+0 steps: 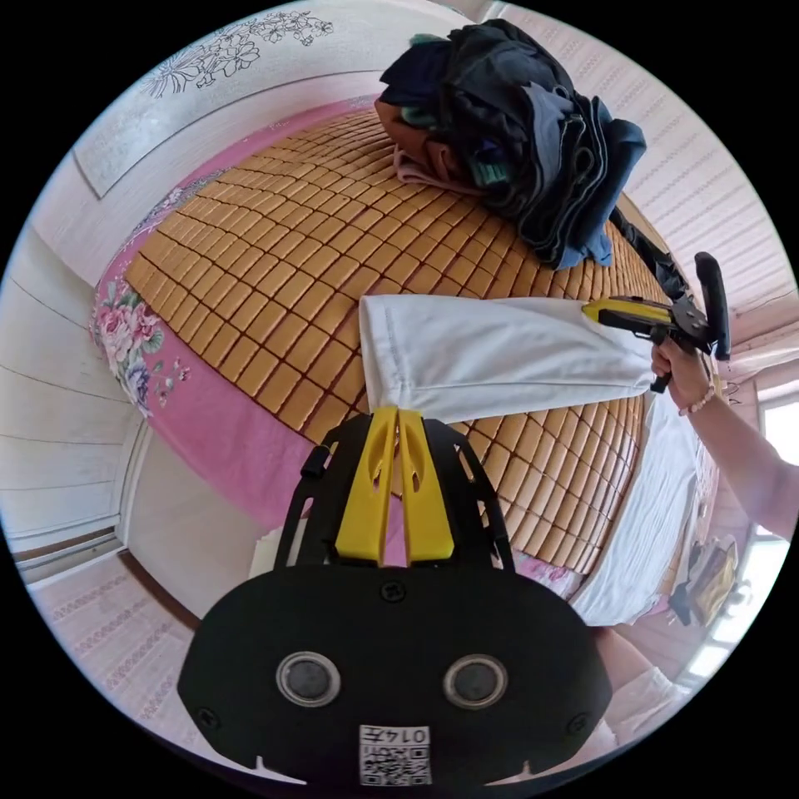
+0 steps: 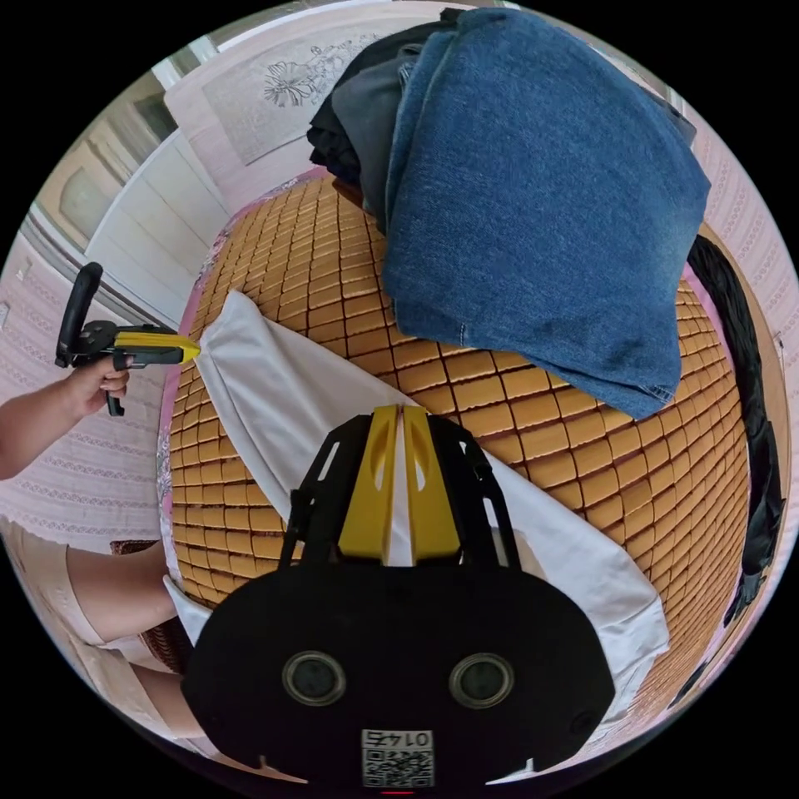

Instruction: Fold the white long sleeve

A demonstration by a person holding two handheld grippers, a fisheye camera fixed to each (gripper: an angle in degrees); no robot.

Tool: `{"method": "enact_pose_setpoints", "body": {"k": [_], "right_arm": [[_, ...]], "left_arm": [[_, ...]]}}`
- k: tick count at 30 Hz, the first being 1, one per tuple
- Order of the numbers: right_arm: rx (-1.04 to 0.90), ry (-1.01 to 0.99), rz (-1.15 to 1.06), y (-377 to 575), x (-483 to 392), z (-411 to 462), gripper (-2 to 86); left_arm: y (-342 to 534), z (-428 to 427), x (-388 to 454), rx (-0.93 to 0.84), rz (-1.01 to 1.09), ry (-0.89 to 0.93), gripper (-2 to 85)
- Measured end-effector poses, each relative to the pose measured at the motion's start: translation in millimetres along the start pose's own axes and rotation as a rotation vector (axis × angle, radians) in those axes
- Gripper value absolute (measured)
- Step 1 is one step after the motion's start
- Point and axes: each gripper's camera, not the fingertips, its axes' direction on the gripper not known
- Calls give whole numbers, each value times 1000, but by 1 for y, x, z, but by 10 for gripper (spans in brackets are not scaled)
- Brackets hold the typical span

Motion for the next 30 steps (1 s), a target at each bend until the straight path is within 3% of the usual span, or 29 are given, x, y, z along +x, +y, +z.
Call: {"method": "enact_pose_setpoints", "body": {"k": [2, 7, 11, 14, 17, 30], "right_arm": [[-1, -14, 15, 2, 2, -2, -5], [24, 57, 39, 11, -3, -9, -7], [14, 49, 31, 17, -4, -11, -5], [4, 65, 4, 22, -8, -11, -5], [-2, 82, 1, 28, -9, -13, -5], [4, 52, 48, 75, -4, -27, -7]], "left_arm": [[7, 2, -3, -15, 2, -45, -9], [9, 1, -16, 35, -144, 84, -9], [-27, -1, 20, 109, -95, 119, -3], [-47, 28, 50, -18, 2, 51, -3], [-44, 28, 60, -21, 63, 31, -9], [-27, 39, 66, -69, 29, 24, -10]]}}
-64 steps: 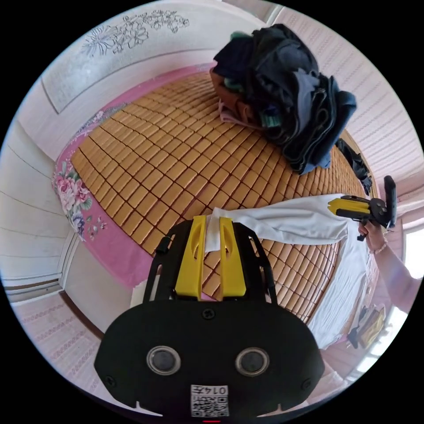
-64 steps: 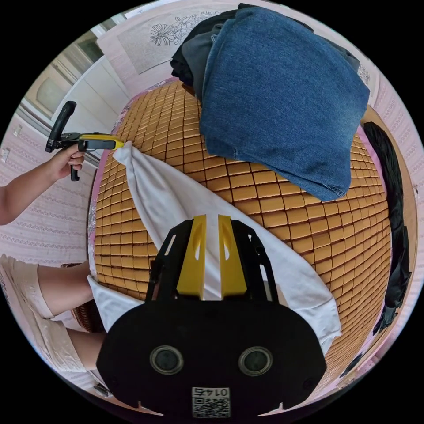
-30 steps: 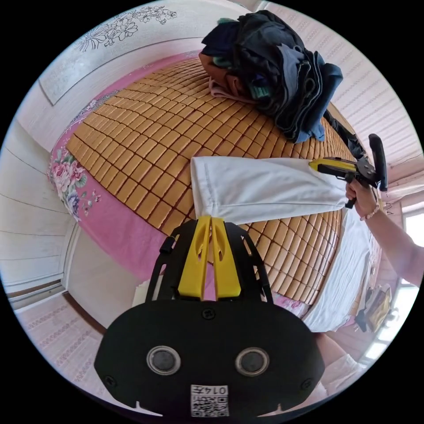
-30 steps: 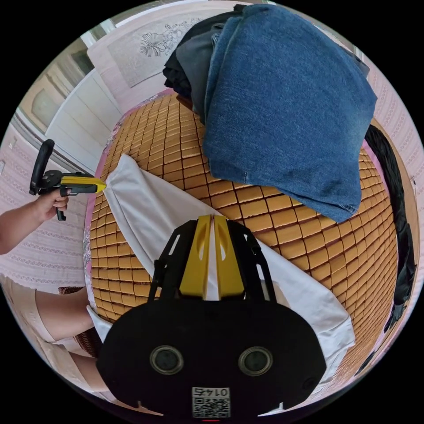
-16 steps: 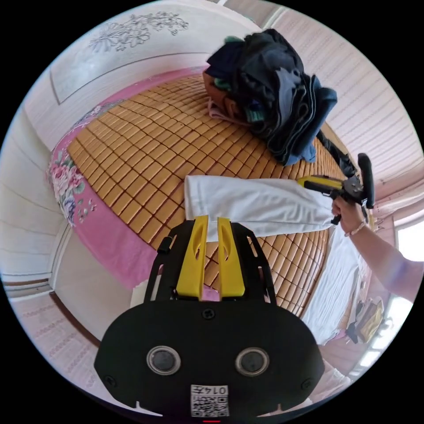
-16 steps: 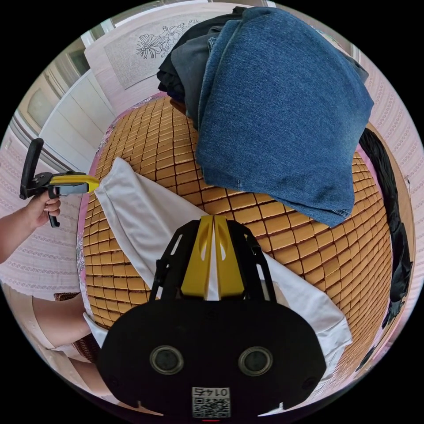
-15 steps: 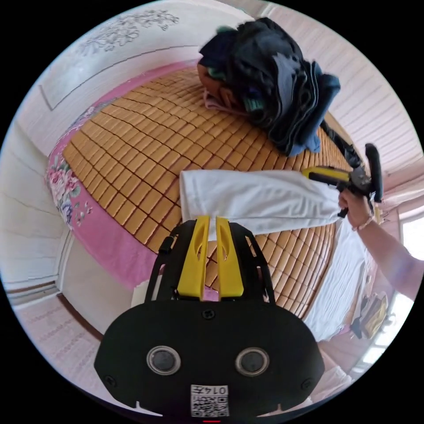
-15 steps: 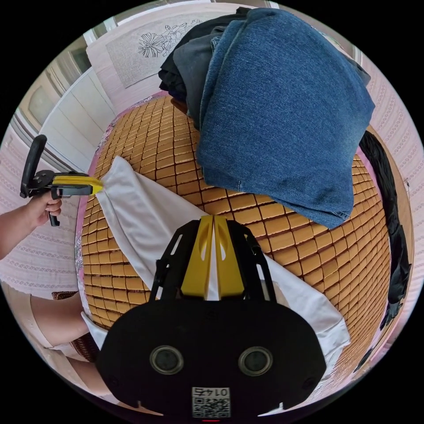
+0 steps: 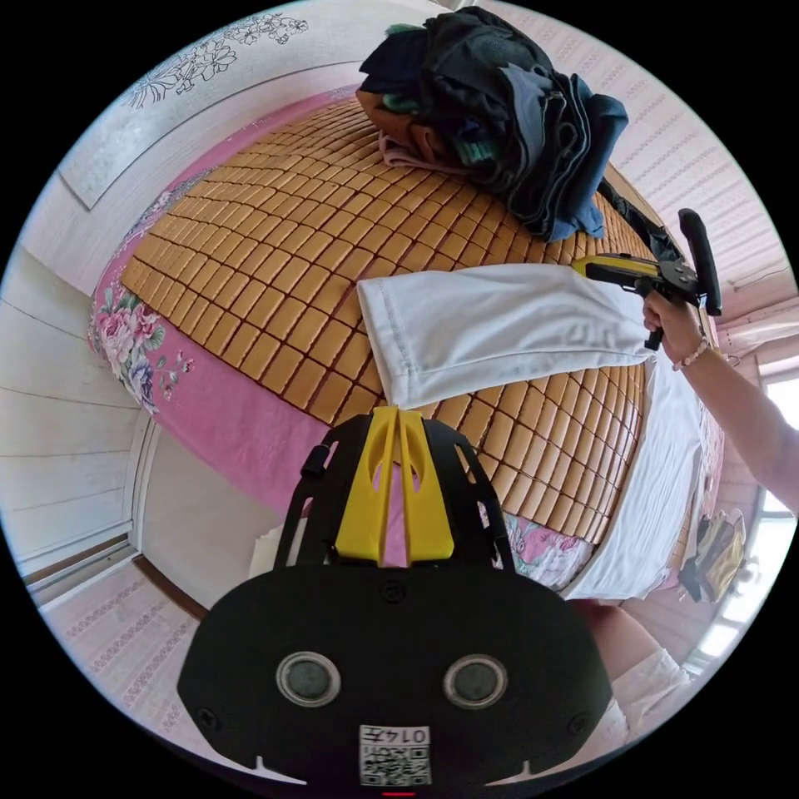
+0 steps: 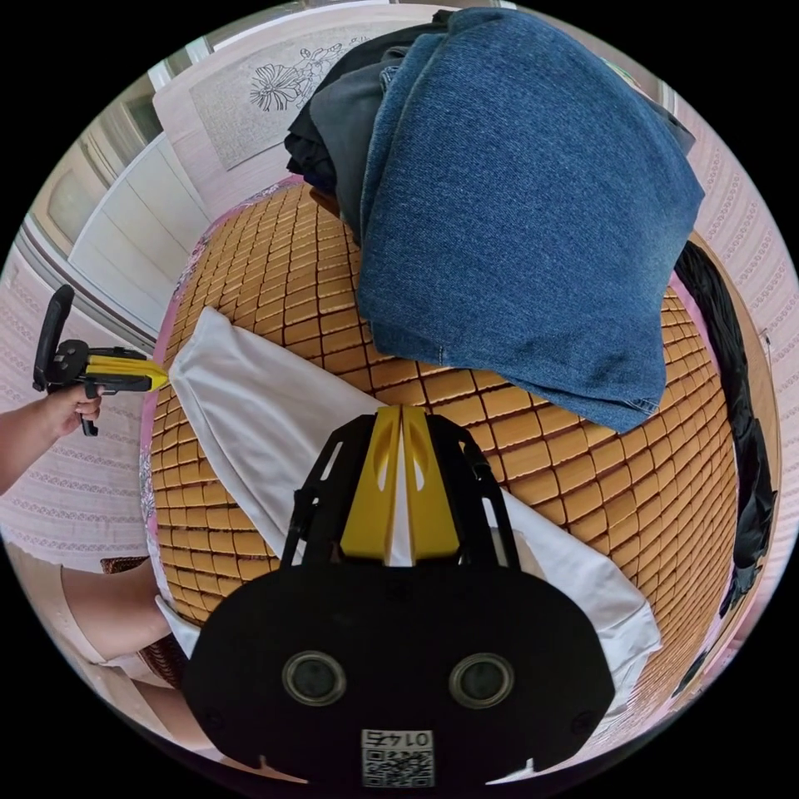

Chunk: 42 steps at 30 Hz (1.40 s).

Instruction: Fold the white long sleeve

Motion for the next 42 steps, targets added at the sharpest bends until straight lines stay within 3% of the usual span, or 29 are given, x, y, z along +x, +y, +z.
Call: {"method": "enact_pose_setpoints", "body": {"k": [3, 9, 16, 25, 33, 36, 38, 42], "right_arm": [[16, 6, 59, 17, -2, -14, -7], [279, -158, 162, 144, -41, -105, 4], [102, -135, 477, 368, -81, -141, 28], [37, 274, 962, 611, -118, -220, 55], [317, 529, 1273, 771, -157, -246, 89], [421, 763, 1390, 824, -184, -258, 131], [505, 798, 1449, 855, -203, -267, 136], [550, 938, 1589, 921, -243, -290, 138]], "left_arm": [[-1, -6, 3, 50, -31, 64, -10], [9, -17, 78, 34, 212, 124, -10], [60, -13, 223, -37, 467, 290, -8], [107, 19, 402, 153, 943, 488, 0], [153, 37, 559, 335, 1214, 562, 71], [193, 37, 608, 329, 1325, 748, 53], [229, 33, 646, 289, 1347, 816, 42], [292, 17, 698, 280, 1445, 731, 41]]}}
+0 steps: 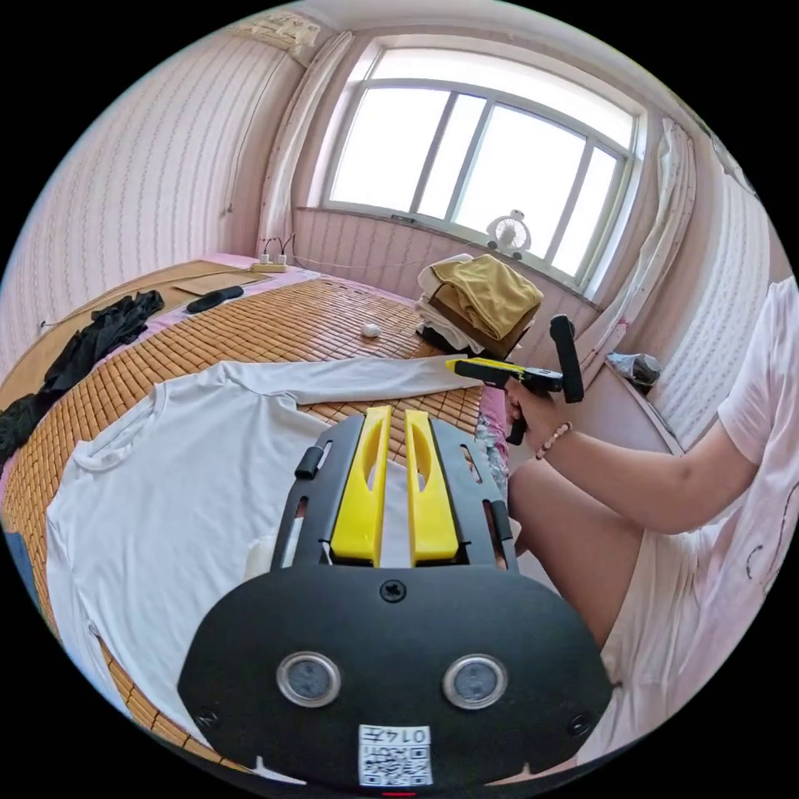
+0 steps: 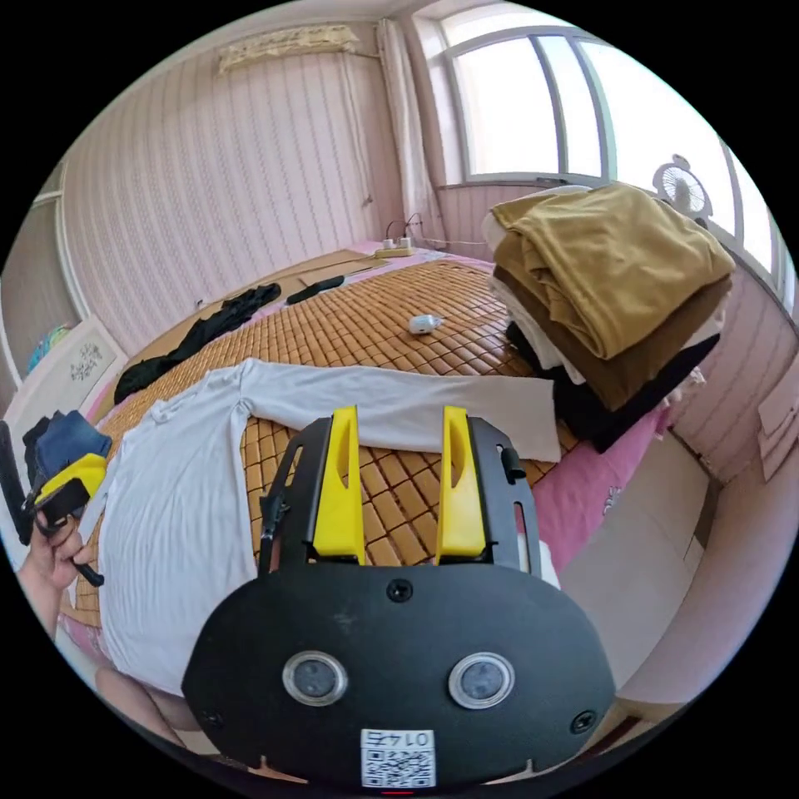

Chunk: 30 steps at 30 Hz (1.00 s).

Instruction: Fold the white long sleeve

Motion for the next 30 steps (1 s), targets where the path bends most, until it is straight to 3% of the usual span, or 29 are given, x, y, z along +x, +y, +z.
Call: {"method": "enact_pose_setpoints", "body": {"k": [3, 12, 19, 30], "right_arm": [[3, 98, 64, -1, 47, -3, 138], [-160, 1, 197, 7, 167, 40, 142], [-226, -35, 173, -7, 214, 56, 91], [-238, -129, 161, -21, 259, 67, 30]], "left_arm": [[-37, 26, 42, -65, 78, -41, 46], [-150, 170, 123, -163, 192, -200, 60], [-230, 322, 185, -284, 282, -127, 67], [-295, 490, 258, -463, 399, -229, 80]]}}
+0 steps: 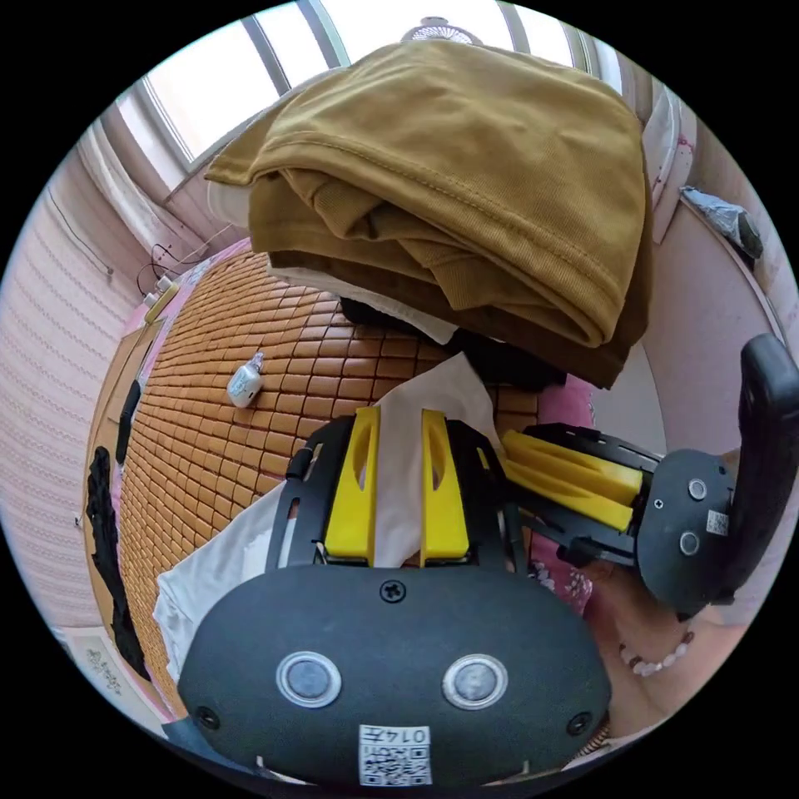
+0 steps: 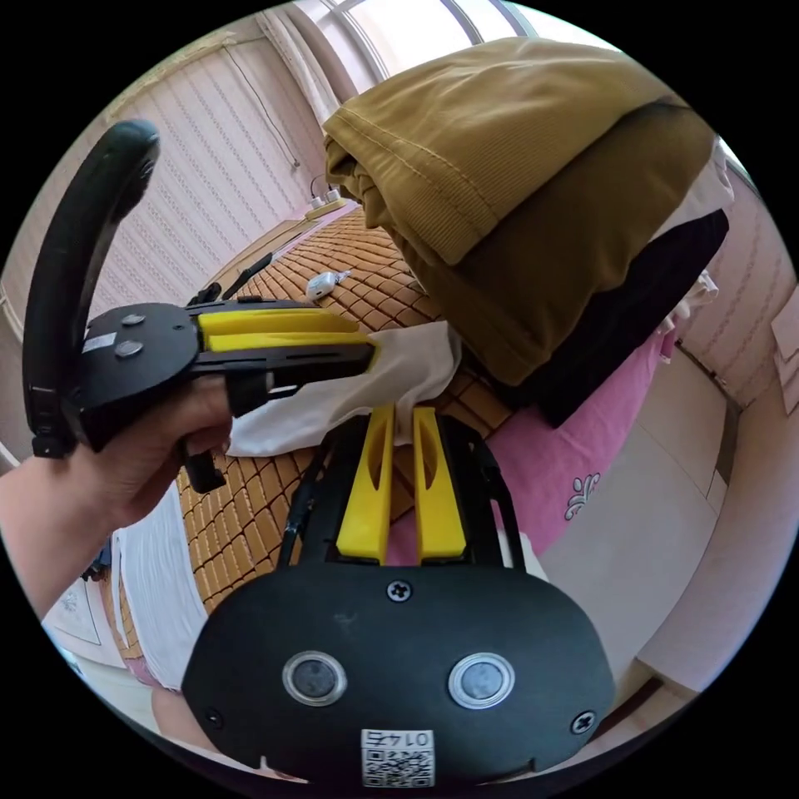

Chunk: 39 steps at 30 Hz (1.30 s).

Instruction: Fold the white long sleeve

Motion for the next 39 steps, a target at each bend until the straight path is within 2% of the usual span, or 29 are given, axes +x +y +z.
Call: {"method": "enact_pose_setpoints", "body": {"k": [2, 8, 13, 18, 24, 28, 31, 36, 39], "right_arm": [[0, -10, -2, -3, 6, 0, 24], [-10, -45, 3, -11, 17, 0, 15], [31, -94, 1, -12, 20, -9, 12], [54, -139, -10, -11, 7, -13, 10], [229, -185, -134, 1, -32, -42, 9], [286, -292, -188, 5, -49, -63, 8], [362, -390, -336, 10, -91, -95, 9], [480, -657, -627, 30, -211, -174, 8], [462, -793, -823, 59, -285, -208, 8]], "left_arm": [[-13, 16, 11, -37, 37, -5, 72], [-25, 21, 29, 6, 69, -46, 3], [-30, 19, 14, -35, -15, 29, -7], [-21, -1, 4, -17, -26, -27, -8], [11, -55, -21, 30, -50, -79, -9], [61, -115, -50, 77, -103, -121, -9], [114, -173, -68, 134, -153, -158, -8], [234, -292, -90, 296, -274, -304, -8], [328, -358, -88, 371, -374, -375, -7]]}}
